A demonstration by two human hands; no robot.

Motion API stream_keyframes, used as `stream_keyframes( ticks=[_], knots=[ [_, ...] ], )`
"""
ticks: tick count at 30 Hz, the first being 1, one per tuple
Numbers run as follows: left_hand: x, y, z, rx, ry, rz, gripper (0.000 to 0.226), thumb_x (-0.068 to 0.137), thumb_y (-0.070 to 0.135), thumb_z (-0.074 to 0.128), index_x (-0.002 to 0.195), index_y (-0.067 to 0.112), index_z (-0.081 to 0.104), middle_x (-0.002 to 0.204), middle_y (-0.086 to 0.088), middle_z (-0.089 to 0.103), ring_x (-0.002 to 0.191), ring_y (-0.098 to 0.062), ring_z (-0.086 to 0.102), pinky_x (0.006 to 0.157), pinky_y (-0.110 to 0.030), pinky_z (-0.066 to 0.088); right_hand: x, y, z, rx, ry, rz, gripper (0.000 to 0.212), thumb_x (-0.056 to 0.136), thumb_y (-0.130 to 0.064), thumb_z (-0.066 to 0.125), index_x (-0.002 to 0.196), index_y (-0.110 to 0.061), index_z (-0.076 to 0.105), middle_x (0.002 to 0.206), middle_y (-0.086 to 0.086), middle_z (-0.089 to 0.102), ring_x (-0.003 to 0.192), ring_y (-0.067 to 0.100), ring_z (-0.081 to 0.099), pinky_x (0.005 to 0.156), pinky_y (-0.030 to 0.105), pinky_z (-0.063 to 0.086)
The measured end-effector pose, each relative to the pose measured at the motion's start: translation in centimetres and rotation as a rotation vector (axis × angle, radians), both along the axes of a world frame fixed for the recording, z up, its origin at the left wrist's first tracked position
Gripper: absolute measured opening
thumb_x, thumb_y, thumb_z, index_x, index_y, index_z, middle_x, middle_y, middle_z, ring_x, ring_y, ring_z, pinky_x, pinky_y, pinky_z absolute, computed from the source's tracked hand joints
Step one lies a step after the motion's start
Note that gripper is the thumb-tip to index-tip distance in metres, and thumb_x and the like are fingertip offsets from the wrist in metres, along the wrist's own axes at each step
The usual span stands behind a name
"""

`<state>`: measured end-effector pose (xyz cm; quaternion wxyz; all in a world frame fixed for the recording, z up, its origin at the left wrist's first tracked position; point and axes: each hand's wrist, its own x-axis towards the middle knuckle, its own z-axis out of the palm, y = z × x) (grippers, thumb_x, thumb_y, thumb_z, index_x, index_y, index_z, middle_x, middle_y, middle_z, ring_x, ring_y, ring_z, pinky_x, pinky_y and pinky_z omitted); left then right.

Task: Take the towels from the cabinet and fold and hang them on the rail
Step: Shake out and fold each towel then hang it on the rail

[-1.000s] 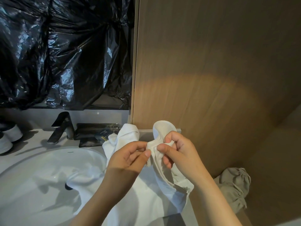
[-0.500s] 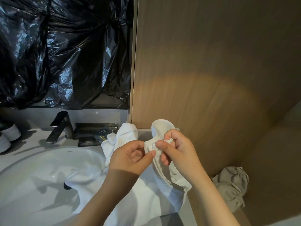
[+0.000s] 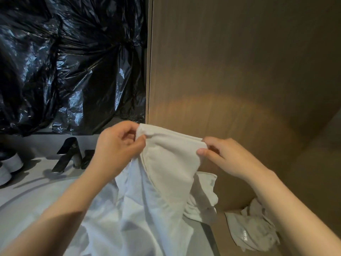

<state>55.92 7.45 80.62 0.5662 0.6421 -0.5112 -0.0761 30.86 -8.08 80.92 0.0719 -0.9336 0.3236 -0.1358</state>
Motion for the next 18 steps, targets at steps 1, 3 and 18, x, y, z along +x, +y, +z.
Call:
stream_keyframes(
  ticks=[1,3,18],
  knots=[
    [0.7,-0.2,0.6,0.008,-0.043,0.004,0.01,0.081,0.013,0.07,0.082,0.023,0.069,0.066,0.001,0.067,0.056,-0.007,0.057,0.057,-0.018,0.048,-0.1,-0.4,0.9,-0.075,-0.005,0.014,0.042,0.089,-0.073,0.031,0.084,-0.037,0.051,0.071,-0.016,0.06,0.066,0.002,0.057,0.052,0.026,0.047],
    [1.8,-0.8,2.0,-0.002,-0.078,-0.001,0.01,0.083,0.013,0.07,0.086,0.023,0.069,0.068,0.003,0.068,0.058,-0.011,0.061,0.057,-0.013,0.05,0.1,-1.1,3.3,-0.19,-0.073,0.046,0.04,0.09,-0.071,0.033,0.083,-0.037,0.054,0.076,-0.019,0.057,0.074,0.001,0.055,0.055,0.023,0.046],
    [4.7,-3.5,13.5,-0.273,-0.169,0.052,0.016,0.089,0.015,0.066,0.083,0.029,0.067,0.072,0.001,0.069,0.059,-0.001,0.058,0.053,-0.006,0.04,3.3,-1.5,17.8,-0.146,-0.578,0.131,0.019,0.089,-0.041,0.065,0.083,-0.024,0.067,0.081,-0.02,0.063,0.081,0.001,0.061,0.064,0.015,0.045]
  ],
)
